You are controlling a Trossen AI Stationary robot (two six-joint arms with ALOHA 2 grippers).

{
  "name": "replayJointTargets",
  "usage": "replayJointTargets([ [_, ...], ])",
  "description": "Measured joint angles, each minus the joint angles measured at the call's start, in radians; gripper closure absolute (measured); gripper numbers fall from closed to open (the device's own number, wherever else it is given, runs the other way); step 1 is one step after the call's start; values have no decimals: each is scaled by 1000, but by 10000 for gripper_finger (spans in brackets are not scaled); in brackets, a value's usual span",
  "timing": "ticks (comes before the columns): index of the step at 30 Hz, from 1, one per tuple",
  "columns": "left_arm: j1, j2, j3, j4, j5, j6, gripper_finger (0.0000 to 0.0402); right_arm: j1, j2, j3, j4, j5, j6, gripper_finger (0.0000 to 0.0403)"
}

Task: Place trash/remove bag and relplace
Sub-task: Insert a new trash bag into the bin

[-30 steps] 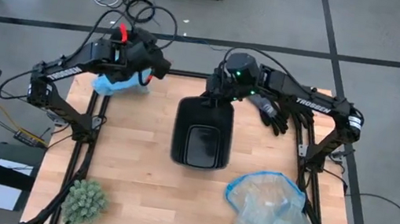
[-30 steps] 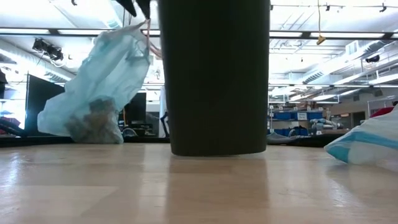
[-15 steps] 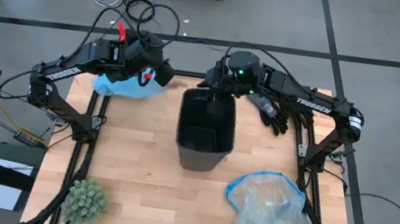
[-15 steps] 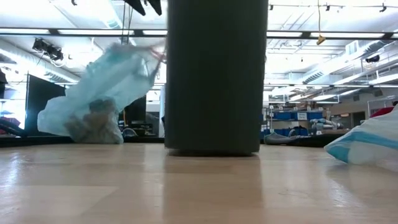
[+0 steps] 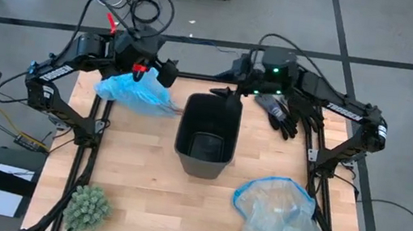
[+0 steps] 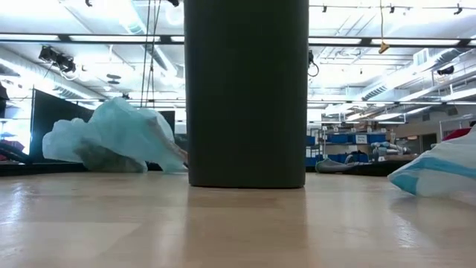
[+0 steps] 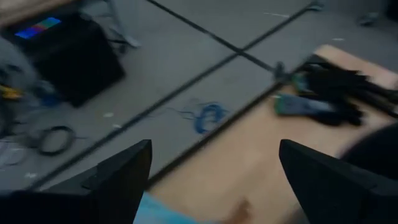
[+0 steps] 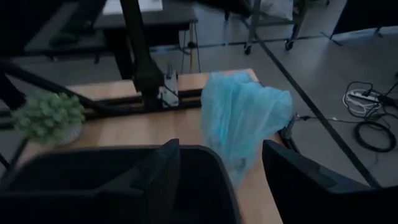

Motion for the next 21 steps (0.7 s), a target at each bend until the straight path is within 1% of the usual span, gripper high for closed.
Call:
replayJointTargets([
  [3,-23,0,1,1,66,-11,44,0,-46,1,-29,0,46,190],
  [6,-64,0,-19,33,83,-11,47,0,-91,1,-106,-16,66,193],
  [9,-112,3,-38,87,63,7,50,2,-126,2,-234,-57,68,199],
  [14,-208,14,-38,179,-4,73,51,26,-173,2,-499,-60,89,212],
  [16,-240,20,-38,220,-22,76,51,44,-185,2,-597,-56,111,216],
  [19,-282,22,-38,284,-45,68,51,79,-190,1,-765,-1,131,222],
  [21,-308,31,-38,352,-46,69,51,104,-191,-8,-845,38,145,226],
])
